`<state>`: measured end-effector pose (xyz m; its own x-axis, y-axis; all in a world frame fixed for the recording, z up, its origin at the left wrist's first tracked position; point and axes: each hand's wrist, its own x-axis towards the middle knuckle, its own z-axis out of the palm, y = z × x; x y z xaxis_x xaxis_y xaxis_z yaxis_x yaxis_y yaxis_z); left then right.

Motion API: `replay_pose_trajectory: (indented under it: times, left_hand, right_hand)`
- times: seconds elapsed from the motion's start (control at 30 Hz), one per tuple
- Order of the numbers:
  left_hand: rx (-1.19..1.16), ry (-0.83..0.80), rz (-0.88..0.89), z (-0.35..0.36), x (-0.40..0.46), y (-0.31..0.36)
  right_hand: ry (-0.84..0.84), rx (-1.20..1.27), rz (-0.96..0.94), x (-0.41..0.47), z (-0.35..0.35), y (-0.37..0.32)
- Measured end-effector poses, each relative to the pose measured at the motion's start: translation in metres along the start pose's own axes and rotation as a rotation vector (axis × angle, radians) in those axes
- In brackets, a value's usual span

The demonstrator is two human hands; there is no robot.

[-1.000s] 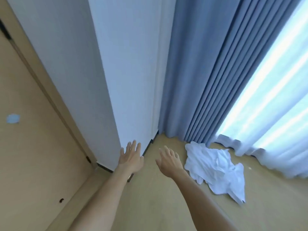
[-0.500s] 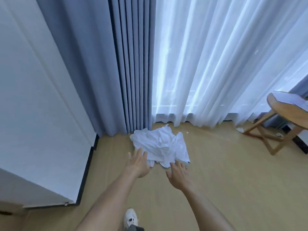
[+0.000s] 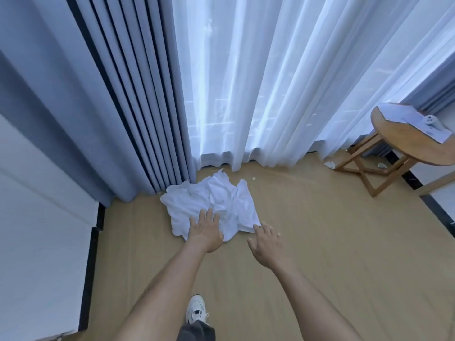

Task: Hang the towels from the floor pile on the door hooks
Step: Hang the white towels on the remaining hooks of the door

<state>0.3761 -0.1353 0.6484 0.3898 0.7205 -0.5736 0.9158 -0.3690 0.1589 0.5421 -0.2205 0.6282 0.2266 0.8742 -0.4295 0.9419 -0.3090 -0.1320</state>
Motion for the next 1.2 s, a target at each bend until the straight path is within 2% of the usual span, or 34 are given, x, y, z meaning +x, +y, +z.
replay_pose_trajectory:
  times: [0.33,0.77,0.97,1.2]
  left_hand:
    - [0.008,-0.092,0.053,-0.017,0.094,0.043]
    - [-0.109,-0.176,-0.164,0.0,0.257,0.084]
    - [-0.135,-0.13,-0.184,0.055,0.352,0.071]
    - [-0.064,-0.112,-0.135,0.175,0.485,0.044]
  right_hand:
    - [-0.104,0.025,0.044,0.094,-0.017,0.05]
    - [-0.309,-0.031,-0.117,0.28,0.006,0.136]
    - [-0.353,-0.053,-0.135,0.365,0.081,0.153]
    - [-0.409,-0.069,-0.159,0.472,0.229,0.165]
